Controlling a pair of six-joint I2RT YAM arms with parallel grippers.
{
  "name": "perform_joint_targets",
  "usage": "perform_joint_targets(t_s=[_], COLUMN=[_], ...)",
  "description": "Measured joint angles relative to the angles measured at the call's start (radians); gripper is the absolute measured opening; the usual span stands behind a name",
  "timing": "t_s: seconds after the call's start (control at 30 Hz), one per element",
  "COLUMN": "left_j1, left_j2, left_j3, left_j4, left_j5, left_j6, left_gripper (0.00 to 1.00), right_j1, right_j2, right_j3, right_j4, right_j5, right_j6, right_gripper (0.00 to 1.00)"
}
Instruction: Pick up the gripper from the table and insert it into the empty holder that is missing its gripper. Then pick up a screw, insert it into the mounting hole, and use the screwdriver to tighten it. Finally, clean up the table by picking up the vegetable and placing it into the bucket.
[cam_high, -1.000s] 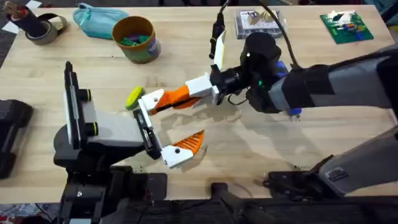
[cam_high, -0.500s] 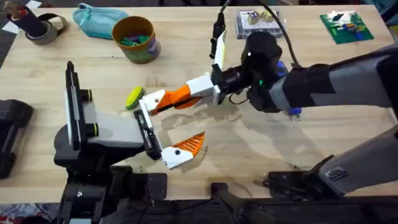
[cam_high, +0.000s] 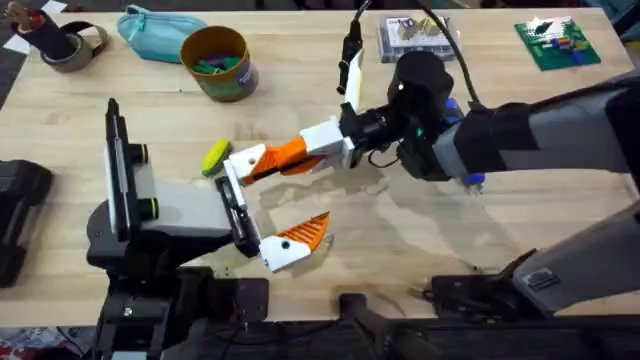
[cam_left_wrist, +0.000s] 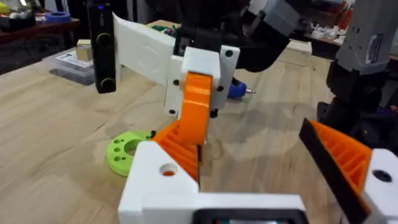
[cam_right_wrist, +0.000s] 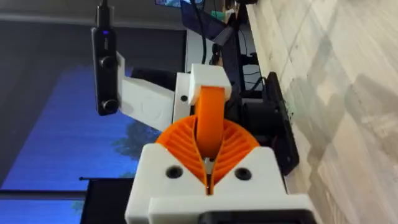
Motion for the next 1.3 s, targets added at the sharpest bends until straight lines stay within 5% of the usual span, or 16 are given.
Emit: perform_joint_targets(t_s=[0.1, 0.2, 0.4, 0.97, 1.3], left_j1=[0.000, -0.001, -0.006, -0.006, -0.006], left_j2=[0.000, 0.000, 0.000, 0.000, 0.000], left_j3=[0.000, 0.000, 0.000, 0.000, 0.000], left_j4=[0.000, -0.002, -0.006, -0.006, -0.006], left_j5=[0.000, 0.011, 0.035, 0.037, 0.037], left_j6=[0.000, 0.000, 0.000, 0.000, 0.000], left_gripper=[0.984, 0.984, 0.984, 0.984, 0.984], right_j1=[0.000, -0.001, -0.007, -0.013, -0.118], right_j2=[0.000, 0.000, 0.000, 0.000, 0.000], right_j3=[0.000, 0.001, 0.006, 0.006, 0.008], right_j4=[-0.001, -0.005, -0.002, -0.002, -0.073], right_j5=[0.000, 0.006, 0.014, -0.007, -0.046], right_j6=[0.001, -0.004, -0.014, -0.016, -0.058], right_gripper=[0.050, 0.257, 0.989, 0.993, 0.993])
